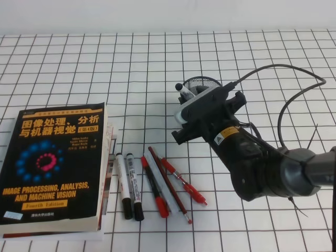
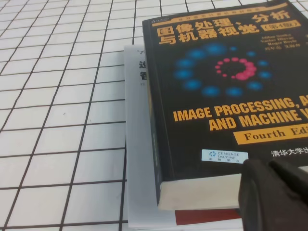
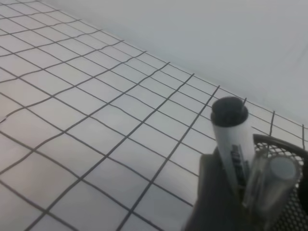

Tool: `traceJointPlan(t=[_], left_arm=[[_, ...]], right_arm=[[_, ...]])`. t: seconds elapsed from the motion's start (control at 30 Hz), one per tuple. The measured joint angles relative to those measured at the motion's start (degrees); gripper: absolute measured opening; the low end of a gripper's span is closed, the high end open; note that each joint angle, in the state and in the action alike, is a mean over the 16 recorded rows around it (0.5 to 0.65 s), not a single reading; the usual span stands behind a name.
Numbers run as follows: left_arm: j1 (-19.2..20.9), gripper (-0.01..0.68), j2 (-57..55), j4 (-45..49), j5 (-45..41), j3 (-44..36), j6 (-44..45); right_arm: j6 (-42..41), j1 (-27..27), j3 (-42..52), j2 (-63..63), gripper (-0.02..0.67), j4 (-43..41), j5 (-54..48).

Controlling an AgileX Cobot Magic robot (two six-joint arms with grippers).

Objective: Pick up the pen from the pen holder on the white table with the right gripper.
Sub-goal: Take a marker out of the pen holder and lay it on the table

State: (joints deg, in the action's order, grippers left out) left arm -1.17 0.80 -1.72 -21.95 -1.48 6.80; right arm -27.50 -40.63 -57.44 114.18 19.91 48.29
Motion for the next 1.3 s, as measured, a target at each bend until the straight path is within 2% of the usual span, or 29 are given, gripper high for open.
traceJointPlan(t=[0.6,1.03,1.3], left_arm=[[0.0,-0.004,0.0,0.0,0.0,0.0,0.0],[0.0,-0.004,0.0,0.0,0.0,0.0,0.0],[0.0,-0.004,0.0,0.0,0.0,0.0,0.0]], right_arm=[[0.01,0.52,-1.81,1.33,0.086,-0.18,-0.66],[-0.57,0.53,-1.85,-2.1,0.067,0.0,-1.42],[-1.91,0.53,-1.85,-10.13,0.067,0.5,-6.97]])
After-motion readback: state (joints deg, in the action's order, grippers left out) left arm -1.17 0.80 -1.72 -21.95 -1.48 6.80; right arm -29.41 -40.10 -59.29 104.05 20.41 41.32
